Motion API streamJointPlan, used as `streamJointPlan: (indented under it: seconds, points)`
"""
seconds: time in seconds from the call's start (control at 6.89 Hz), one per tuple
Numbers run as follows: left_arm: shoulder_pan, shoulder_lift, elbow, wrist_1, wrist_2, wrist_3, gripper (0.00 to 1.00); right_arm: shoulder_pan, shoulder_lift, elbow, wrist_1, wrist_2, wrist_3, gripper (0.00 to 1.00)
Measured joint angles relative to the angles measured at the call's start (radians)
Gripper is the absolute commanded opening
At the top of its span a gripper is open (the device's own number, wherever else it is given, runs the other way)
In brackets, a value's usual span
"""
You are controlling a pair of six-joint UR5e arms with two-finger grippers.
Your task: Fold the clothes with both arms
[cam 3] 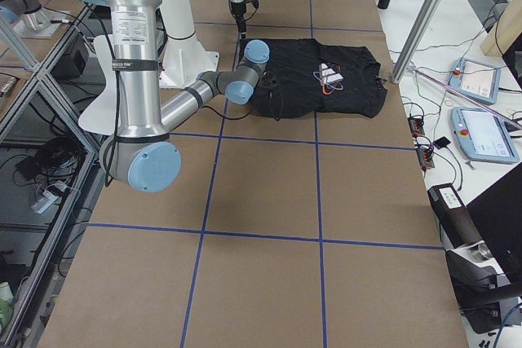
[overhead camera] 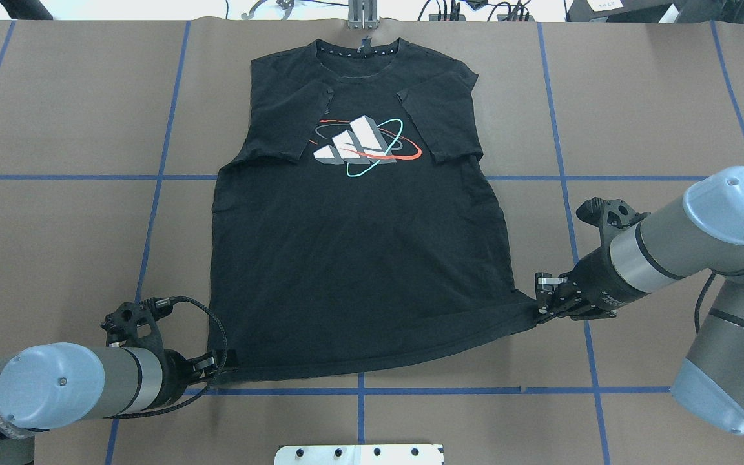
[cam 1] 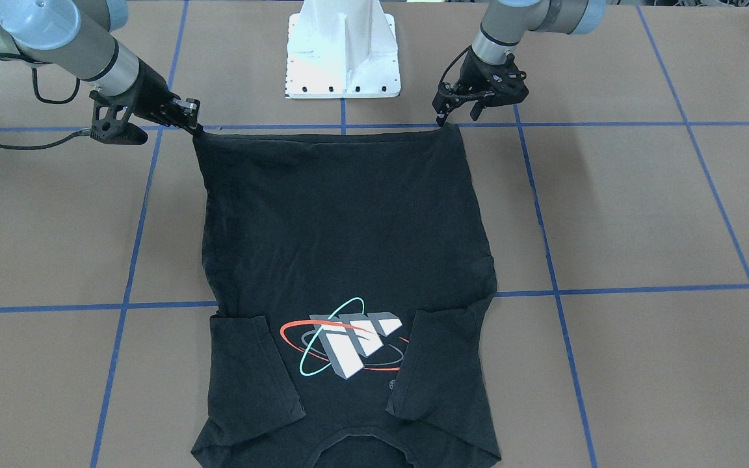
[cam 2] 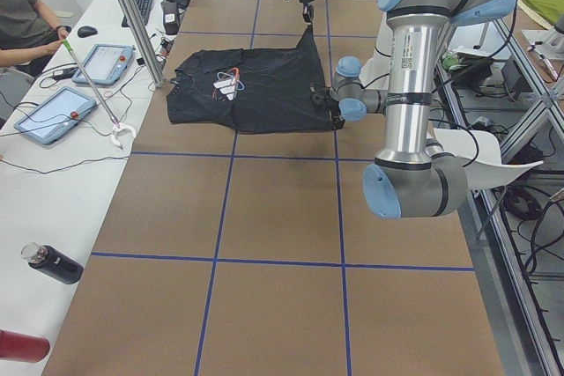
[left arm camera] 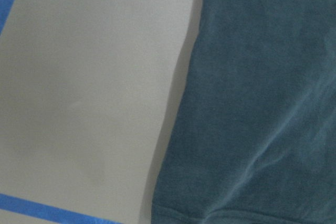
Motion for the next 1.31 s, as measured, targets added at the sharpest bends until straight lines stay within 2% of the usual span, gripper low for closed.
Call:
streamJointPlan:
  seconds: [0.29, 0.73, 1.02, 1.31]
  points:
    - [-0.001, 0.0, 0.018, -0.048, -0.002, -0.003, 1.0, 0.006, 0.0, 0.0, 0.0, 0.001, 0.0, 0.0]
    - [-0.011, 0.042, 0.018, -0.201, -0.003, -0.003, 1.0, 0.022, 0.002, 0.0, -0.002, 0.004, 0.0, 0.0]
    - [-0.016, 0.132, 0.031, -0.401, -0.002, 0.002, 1.0, 0.024, 0.002, 0.0, -0.002, 0.004, 0.0, 0.0]
    - [-0.013, 0.133, 0.086, -0.493, 0.0, 0.006, 1.0, 0.022, 0.002, 0.0, -0.002, 0.003, 0.0, 0.0]
